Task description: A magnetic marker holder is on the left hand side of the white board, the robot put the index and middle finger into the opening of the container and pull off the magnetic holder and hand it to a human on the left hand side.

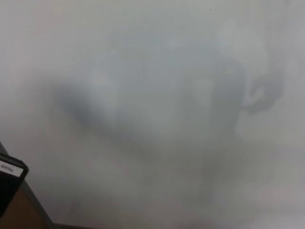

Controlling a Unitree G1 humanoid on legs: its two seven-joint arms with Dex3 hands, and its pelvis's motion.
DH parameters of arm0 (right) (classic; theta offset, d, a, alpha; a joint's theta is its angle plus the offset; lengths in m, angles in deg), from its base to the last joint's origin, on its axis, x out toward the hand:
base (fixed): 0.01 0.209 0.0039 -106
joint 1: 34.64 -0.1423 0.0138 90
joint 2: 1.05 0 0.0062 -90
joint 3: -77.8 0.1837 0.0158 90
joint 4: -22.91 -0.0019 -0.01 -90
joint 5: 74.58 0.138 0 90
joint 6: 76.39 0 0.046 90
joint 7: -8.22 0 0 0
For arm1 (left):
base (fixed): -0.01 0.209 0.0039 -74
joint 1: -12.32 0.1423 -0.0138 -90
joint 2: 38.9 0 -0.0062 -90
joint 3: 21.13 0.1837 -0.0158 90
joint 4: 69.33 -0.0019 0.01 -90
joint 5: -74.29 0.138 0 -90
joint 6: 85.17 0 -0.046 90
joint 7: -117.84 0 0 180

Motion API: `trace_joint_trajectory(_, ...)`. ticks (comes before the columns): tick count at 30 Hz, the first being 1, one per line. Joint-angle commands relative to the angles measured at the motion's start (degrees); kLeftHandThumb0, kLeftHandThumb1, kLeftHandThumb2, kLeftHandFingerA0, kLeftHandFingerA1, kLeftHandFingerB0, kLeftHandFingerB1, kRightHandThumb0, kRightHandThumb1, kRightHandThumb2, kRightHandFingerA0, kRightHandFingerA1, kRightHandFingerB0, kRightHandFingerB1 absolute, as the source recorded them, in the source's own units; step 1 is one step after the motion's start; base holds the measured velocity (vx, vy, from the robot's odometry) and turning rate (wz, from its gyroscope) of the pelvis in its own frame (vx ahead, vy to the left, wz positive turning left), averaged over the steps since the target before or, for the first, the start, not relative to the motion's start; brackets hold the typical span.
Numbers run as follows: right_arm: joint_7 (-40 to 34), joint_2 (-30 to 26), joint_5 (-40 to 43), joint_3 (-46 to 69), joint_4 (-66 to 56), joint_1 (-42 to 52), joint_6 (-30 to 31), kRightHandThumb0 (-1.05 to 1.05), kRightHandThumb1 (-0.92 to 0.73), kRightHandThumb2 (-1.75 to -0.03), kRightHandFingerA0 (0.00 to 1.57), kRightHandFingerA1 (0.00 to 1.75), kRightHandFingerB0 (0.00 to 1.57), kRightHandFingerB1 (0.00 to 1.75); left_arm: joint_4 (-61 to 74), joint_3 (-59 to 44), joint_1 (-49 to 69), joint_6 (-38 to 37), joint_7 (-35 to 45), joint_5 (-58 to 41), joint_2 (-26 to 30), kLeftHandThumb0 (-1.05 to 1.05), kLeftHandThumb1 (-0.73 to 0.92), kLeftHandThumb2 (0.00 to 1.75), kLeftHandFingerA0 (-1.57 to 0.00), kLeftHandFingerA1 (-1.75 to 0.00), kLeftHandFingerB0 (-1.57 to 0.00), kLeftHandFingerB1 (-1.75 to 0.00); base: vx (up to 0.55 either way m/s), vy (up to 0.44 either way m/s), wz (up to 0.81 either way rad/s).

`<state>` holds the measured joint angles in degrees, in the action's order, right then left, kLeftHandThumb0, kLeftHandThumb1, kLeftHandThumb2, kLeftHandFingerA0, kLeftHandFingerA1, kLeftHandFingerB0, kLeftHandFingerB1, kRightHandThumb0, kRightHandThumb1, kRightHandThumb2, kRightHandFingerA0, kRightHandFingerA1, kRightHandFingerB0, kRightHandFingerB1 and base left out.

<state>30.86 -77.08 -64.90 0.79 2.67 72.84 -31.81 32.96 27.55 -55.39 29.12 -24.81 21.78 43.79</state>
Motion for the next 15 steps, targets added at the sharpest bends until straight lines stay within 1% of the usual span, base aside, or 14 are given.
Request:
trace_joint_trajectory(1,-2.5,-1.5,-2.7,-0.9,0.5,0.9,-1.8,-0.58,-0.69,-0.61,0.79,0.64,0.61,0.50,-13.9,-4.1,-3.3,26.1,30.5,-31.3,13.2,-0.96,0.40,0.80,-0.25,-0.36,-0.32,-0.39,0.00,0.000,0.00)
trace_joint_trajectory(3,-2.4,-1.6,-2.8,-1.0,0.6,0.9,-1.9,-0.58,-0.69,-0.61,0.79,0.64,0.61,0.50,-14.0,-3.9,-3.0,26.5,31.0,-31.3,13.5,-0.96,0.40,0.80,-0.25,-0.36,-0.32,-0.39,0.00,0.000,0.00)
trace_joint_trajectory(4,-2.0,-1.5,-2.6,-0.9,0.6,0.9,-1.9,-0.58,-0.70,-0.61,0.77,0.66,0.61,0.51,-13.7,-3.9,-3.0,26.0,30.8,-31.1,13.3,-0.99,0.50,0.58,-0.28,-0.32,-0.36,-0.37,0.00,0.000,0.00)
trace_joint_trajectory(5,-2.1,-1.5,-2.6,-1.0,0.6,0.9,-2.2,-0.58,-0.70,-0.61,0.78,0.64,0.61,0.50,-13.6,-3.8,-2.9,25.5,31.1,-30.6,13.3,-0.98,0.42,0.83,-0.24,-0.36,-0.33,-0.40,0.00,0.000,0.00)
trace_joint_trajectory(7,-2.6,-1.5,-3.0,-1.1,0.6,0.8,-2.4,-0.58,-0.70,-0.61,0.78,0.64,0.61,0.50,-13.7,-3.6,-2.9,25.6,31.8,-30.3,13.6,-0.98,0.42,0.83,-0.24,-0.36,-0.33,-0.40,0.00,0.000,0.00)
trace_joint_trajectory(8,-2.8,-1.5,-3.2,-1.3,0.6,0.6,-2.3,-0.59,-0.70,-0.61,0.80,0.65,0.62,0.50,-13.3,-3.4,-2.9,25.0,31.8,-29.8,13.6,-1.02,0.43,0.84,-0.27,-0.37,-0.36,-0.40,0.00,0.000,0.00)
trace_joint_trajectory(9,-2.9,-1.5,-3.2,-1.4,0.6,0.6,-2.2,-0.59,-0.70,-0.61,0.80,0.65,0.62,0.50,-13.1,-3.4,-2.9,24.8,31.9,-29.7,13.6,-1.02,0.43,0.84,-0.27,-0.37,-0.36,-0.40,0.00,0.000,0.00)
trace_joint_trajectory(10,-2.9,-1.6,-3.2,-1.4,0.6,0.6,-2.2,-0.58,-0.70,-0.61,0.79,0.64,0.61,0.50,-12.6,-3.2,-2.8,24.0,32.0,-29.0,13.6,-1.05,0.57,0.60,-0.32,-0.33,-0.42,-0.37,0.00,0.000,0.00)
trace_joint_trajectory(13,-3.1,-1.7,-3.3,-1.5,0.5,0.7,-2.3,-0.58,-0.70,-0.61,0.78,0.63,0.60,0.50,-11.5,-2.2,-2.9,23.0,33.3,-28.1,13.3,-1.05,0.57,0.60,-0.31,-0.33,-0.42,-0.37,0.00,0.000,0.00)
trace_joint_trajectory(14,-2.7,-1.6,-2.9,-1.4,0.5,0.6,-2.1,-0.59,-0.70,-0.61,0.79,0.65,0.60,0.51,-11.0,-1.4,-3.2,21.8,35.0,-26.3,13.9,-1.05,0.45,0.94,-0.34,-0.34,-0.41,-0.42,0.00,0.000,0.00)
trace_joint_trajectory(15,-2.5,-1.6,-2.8,-1.3,0.5,0.5,-1.9,-0.59,-0.70,-0.61,0.79,0.65,0.60,0.50,-10.8,-1.0,-3.6,21.7,35.6,-25.8,14.1,-1.05,0.44,0.93,-0.35,-0.35,-0.43,-0.41,0.00,0.000,0.00)
